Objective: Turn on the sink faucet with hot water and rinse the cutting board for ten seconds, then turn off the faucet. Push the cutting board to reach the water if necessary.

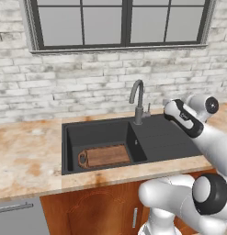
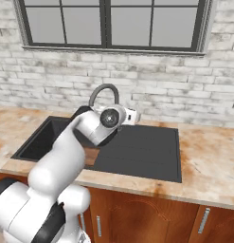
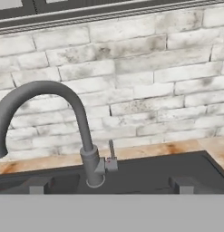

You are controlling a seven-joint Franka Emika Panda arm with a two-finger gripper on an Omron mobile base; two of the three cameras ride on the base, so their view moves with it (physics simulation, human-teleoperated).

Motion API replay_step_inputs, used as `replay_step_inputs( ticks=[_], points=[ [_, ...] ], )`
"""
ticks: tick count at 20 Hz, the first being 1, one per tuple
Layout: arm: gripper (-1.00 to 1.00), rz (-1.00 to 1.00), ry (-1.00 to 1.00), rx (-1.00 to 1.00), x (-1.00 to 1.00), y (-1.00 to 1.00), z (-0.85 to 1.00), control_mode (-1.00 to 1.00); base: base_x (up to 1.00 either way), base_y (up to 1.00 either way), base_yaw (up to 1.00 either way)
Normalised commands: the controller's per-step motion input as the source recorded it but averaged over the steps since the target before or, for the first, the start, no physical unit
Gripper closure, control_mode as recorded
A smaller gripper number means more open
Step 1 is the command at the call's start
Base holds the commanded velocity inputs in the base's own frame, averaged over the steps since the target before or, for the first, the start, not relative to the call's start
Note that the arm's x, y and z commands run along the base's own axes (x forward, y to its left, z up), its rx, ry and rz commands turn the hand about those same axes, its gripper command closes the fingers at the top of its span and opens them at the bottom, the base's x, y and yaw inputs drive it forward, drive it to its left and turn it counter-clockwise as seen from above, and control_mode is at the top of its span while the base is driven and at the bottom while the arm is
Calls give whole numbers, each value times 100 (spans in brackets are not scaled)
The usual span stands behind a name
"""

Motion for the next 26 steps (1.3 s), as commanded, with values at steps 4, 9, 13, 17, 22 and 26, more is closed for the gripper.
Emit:
replay_step_inputs(
  ticks=[4, 9, 13, 17, 22, 26],
  points=[
    [-100, 0, -5, 0, 3, -6, -25, -100, 0, 0, 0],
    [-100, 0, 0, 0, 0, 0, -5, -100, 0, 0, 0],
    [-100, 1, 0, 0, 18, 0, -11, -100, 0, 0, 0],
    [-100, 11, 0, 0, 36, 0, -18, -100, 0, 0, 0],
    [-100, 15, 0, 0, 30, -3, -17, -100, 0, 0, 0],
    [-100, 15, 0, 0, 23, -16, -6, -100, 0, 0, 0]
  ],
)
